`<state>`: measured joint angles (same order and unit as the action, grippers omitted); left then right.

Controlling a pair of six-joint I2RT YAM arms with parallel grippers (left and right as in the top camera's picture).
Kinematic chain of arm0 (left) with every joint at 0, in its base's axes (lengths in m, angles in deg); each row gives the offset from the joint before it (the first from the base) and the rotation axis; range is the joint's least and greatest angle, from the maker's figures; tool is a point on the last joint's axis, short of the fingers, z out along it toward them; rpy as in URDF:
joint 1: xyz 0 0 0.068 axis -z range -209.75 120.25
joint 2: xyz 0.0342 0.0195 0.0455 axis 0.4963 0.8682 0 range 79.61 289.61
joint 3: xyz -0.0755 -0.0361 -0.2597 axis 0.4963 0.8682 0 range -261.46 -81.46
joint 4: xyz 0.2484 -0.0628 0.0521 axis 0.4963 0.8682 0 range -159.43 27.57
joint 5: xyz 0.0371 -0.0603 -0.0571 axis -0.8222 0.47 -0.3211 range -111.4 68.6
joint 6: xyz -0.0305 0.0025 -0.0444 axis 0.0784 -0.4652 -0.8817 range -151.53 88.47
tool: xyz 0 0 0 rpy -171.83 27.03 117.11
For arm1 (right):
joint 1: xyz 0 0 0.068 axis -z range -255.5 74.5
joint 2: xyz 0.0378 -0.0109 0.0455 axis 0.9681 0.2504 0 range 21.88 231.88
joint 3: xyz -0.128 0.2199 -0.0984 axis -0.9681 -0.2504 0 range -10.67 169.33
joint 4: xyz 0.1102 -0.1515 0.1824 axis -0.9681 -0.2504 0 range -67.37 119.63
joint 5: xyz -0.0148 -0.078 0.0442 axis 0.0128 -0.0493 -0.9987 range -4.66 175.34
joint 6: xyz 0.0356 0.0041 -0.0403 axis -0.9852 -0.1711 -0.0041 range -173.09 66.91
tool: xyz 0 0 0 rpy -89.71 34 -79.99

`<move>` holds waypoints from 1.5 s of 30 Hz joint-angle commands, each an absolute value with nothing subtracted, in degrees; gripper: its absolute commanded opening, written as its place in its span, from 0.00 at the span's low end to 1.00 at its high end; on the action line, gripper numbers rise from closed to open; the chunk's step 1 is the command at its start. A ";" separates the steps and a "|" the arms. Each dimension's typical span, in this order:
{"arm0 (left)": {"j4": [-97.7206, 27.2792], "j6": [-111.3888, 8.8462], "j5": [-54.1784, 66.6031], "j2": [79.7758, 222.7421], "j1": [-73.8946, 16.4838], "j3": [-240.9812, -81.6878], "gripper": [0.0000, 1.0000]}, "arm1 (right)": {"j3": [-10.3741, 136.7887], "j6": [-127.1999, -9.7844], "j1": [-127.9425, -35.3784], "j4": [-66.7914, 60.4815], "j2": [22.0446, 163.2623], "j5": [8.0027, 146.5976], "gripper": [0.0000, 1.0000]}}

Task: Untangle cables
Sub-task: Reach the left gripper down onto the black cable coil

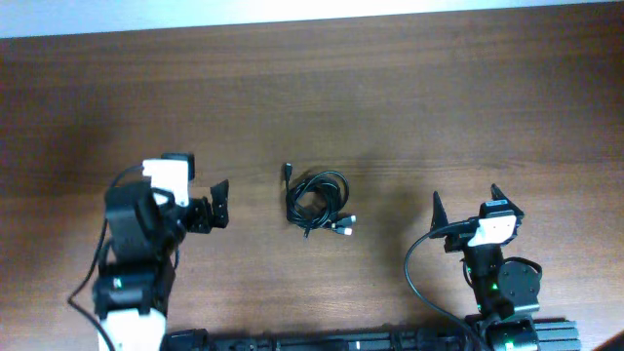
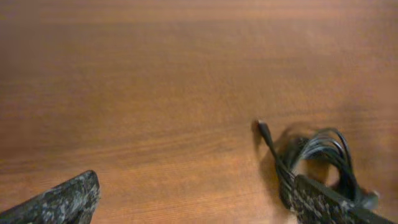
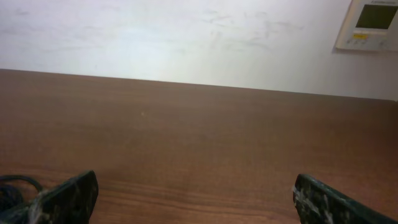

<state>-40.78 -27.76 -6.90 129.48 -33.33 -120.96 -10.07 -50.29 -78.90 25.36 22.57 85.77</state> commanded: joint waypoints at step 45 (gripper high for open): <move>-26.23 -68.22 -15.84 161.28 -8.83 -136.94 0.99 | -10.33 -50.33 -78.46 24.99 22.09 86.03 0.98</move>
<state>-26.66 -60.68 -8.58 159.18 -11.45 -135.85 -10.07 -50.26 -78.90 25.38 22.57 85.77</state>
